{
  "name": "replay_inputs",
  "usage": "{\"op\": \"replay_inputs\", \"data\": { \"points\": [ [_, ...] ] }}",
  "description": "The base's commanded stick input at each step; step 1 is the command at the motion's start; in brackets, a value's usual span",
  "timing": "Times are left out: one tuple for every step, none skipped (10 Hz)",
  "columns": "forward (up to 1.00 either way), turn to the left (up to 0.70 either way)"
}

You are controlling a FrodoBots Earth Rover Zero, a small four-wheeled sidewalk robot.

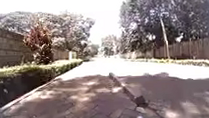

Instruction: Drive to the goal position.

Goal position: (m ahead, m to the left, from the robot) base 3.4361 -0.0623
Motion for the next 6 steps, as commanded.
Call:
{"op": "replay_inputs", "data": {
  "points": [
    [0.70,0.00],
    [0.70,0.00],
    [0.70,0.00],
    [0.70,0.00],
    [0.70,0.00],
    [0.70,0.00]
  ]
}}
